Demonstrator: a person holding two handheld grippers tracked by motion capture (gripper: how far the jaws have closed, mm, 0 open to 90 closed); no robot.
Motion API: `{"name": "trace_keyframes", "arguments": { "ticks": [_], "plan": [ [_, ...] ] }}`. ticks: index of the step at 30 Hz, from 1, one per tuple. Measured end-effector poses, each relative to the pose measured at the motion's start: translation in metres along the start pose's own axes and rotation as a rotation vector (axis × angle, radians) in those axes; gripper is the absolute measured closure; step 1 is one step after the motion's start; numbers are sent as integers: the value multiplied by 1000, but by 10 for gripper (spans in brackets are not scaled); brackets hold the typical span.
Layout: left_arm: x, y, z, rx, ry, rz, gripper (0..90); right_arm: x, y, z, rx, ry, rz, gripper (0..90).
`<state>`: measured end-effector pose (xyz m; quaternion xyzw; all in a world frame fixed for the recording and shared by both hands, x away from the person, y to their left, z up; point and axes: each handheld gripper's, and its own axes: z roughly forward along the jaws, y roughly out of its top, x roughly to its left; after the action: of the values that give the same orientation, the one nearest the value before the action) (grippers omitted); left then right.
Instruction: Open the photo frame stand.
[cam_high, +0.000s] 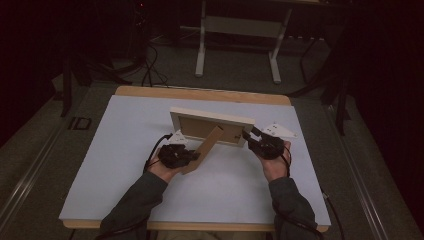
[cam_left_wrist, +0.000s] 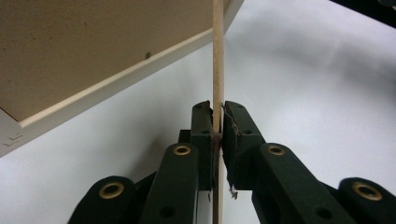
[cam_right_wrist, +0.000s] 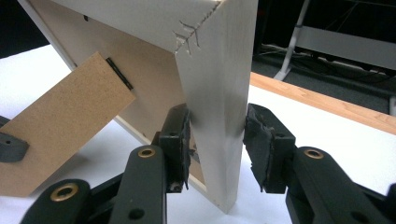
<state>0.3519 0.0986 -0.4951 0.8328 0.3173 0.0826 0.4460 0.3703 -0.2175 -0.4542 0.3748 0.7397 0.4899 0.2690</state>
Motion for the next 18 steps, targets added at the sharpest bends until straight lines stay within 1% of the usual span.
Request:
{"name": "trace_keyframes", "arguments": {
  "ticks": [5,9,11,18],
  "plan": [
    [-2,-3,1,3,-5,1,841,2,-3,-2,-4,7,3,605],
    [-5,-6,2,3,-13,-1,841,4,-5,-5,-1,8,-10,603],
    [-6,-7,3,6,-18,0,839,5,-6,-6,-1,11,-9,601],
    [-7,-11,6,9,-33,-10,816,8,-10,-9,-6,16,-12,600]
  ]
}}
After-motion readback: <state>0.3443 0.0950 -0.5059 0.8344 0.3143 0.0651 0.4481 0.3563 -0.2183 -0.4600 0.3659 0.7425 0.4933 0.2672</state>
